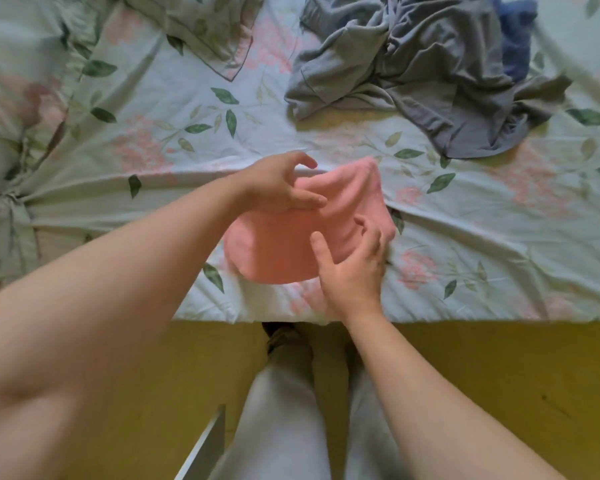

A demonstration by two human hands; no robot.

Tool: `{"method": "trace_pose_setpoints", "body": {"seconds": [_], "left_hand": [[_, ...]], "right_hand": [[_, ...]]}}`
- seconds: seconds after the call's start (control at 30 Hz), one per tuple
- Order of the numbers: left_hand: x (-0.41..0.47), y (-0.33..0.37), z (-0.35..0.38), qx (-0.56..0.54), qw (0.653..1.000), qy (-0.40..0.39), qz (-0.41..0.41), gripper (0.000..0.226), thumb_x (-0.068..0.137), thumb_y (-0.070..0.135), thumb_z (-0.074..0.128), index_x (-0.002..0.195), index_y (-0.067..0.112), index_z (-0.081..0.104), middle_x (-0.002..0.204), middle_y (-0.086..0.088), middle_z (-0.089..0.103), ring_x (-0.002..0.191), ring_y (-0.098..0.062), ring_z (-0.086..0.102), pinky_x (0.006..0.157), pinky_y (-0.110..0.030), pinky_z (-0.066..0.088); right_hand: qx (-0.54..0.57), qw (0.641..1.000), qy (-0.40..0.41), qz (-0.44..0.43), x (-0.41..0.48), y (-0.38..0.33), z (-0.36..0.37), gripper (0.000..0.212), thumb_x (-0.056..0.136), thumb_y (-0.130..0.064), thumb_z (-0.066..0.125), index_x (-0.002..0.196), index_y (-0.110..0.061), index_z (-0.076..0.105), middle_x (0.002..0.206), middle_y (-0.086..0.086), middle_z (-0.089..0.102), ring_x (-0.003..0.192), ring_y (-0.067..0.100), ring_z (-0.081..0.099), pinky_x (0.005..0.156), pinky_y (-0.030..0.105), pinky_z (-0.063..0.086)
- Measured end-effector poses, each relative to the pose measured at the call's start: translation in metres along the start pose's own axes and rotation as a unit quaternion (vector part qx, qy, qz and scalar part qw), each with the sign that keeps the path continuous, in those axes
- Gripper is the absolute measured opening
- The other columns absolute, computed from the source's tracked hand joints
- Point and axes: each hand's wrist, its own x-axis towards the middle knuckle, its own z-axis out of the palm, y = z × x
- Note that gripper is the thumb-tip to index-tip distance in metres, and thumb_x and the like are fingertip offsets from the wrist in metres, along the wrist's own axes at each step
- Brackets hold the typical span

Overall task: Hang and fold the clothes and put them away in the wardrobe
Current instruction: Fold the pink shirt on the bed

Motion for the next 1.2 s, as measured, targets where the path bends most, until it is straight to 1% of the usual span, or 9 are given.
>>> {"method": "trace_pose_setpoints", "body": {"seconds": [0.17,0.3,0.47,0.57,0.67,0.87,1.03,1.1,1.2], "left_hand": [[-0.088,0.092,-0.030,-0.094,0.994,0.045,0.045,0.088,0.070,0.066,0.081,0.145,0.035,0.048,0.110,0.013,0.059,0.098,-0.006,0.060,0.079,-0.022,0.045],[-0.152,0.154,-0.066,-0.129,0.988,-0.007,0.085,0.088,0.063,0.038,0.073,0.147,0.038,0.045,0.129,0.005,0.058,0.104,-0.004,0.061,0.078,-0.018,0.049],[-0.216,0.208,-0.086,-0.088,0.982,-0.042,0.165,0.111,0.049,0.036,0.067,0.153,0.039,0.029,0.127,0.006,0.062,0.109,-0.004,0.063,0.087,-0.019,0.050],[-0.235,0.213,-0.086,-0.100,0.978,-0.014,0.181,0.094,0.055,0.023,0.074,0.142,0.032,0.037,0.123,0.010,0.064,0.100,0.001,0.064,0.081,-0.020,0.051],[-0.244,0.202,-0.078,0.034,0.989,0.032,0.137,0.072,0.060,0.031,0.084,0.121,0.040,0.045,0.111,0.017,0.060,0.101,-0.010,0.061,0.083,-0.028,0.051],[-0.241,0.200,-0.056,0.065,0.970,0.157,0.173,0.019,0.068,0.032,0.084,0.083,0.032,0.072,0.087,0.013,0.067,0.076,-0.008,0.063,0.068,-0.032,0.050],[-0.239,0.223,-0.075,0.160,0.940,0.214,0.212,0.025,0.066,0.048,0.088,0.088,0.042,0.079,0.160,0.006,0.037,0.142,-0.024,0.038,0.113,-0.040,0.036],[-0.239,0.240,-0.084,0.211,0.922,0.215,0.243,0.029,0.066,0.054,0.086,0.092,0.044,0.079,0.164,0.005,0.029,0.151,-0.020,0.026,0.119,-0.037,0.029],[-0.241,0.268,-0.091,0.228,0.914,0.188,0.279,0.033,0.064,0.057,0.082,0.089,0.037,0.081,0.148,0.005,0.055,0.146,-0.009,0.034,0.120,-0.034,0.027]], "right_hand": [[-0.061,0.982,-0.156,-0.085,-0.022,-0.086,-0.091,0.109,0.065,-0.078,0.067,0.152,-0.028,0.023,0.151,-0.006,0.036,0.141,0.018,0.037,0.111,0.050,0.040],[-0.074,0.979,-0.145,-0.119,-0.033,-0.131,-0.165,0.125,0.060,-0.062,0.084,0.157,-0.029,0.013,0.152,0.000,0.040,0.136,0.023,0.043,0.108,0.047,0.043],[-0.075,0.975,-0.071,-0.195,-0.042,-0.167,-0.238,0.094,0.058,-0.065,0.080,0.138,-0.042,0.035,0.110,-0.009,0.062,0.095,0.018,0.062,0.076,0.033,0.047],[-0.072,0.971,-0.028,-0.227,-0.044,-0.181,-0.270,0.075,0.062,-0.066,0.081,0.123,-0.040,0.046,0.094,-0.012,0.068,0.084,0.016,0.066,0.072,0.036,0.054],[-0.077,0.962,-0.014,-0.261,-0.044,-0.192,-0.297,0.066,0.065,-0.061,0.081,0.120,-0.042,0.050,0.089,-0.014,0.070,0.082,0.013,0.068,0.074,0.037,0.057],[-0.081,0.934,-0.041,-0.346,-0.049,-0.210,-0.347,0.075,0.055,-0.064,0.073,0.124,-0.046,0.051,0.094,-0.031,0.062,0.082,-0.004,0.060,0.071,0.012,0.044],[-0.040,0.923,-0.064,-0.377,-0.050,-0.221,-0.382,0.074,0.052,-0.058,0.079,0.121,-0.044,0.055,0.099,-0.027,0.067,0.093,-0.007,0.064,0.075,0.011,0.049],[-0.040,0.917,-0.071,-0.389,-0.051,-0.223,-0.395,0.076,0.051,-0.058,0.080,0.121,-0.042,0.054,0.100,-0.027,0.067,0.093,-0.008,0.064,0.074,0.008,0.047],[-0.027,0.906,-0.067,-0.418,-0.051,-0.222,-0.412,0.075,0.052,-0.053,0.084,0.121,-0.044,0.055,0.105,-0.027,0.068,0.097,-0.005,0.065,0.076,0.008,0.047]]}}
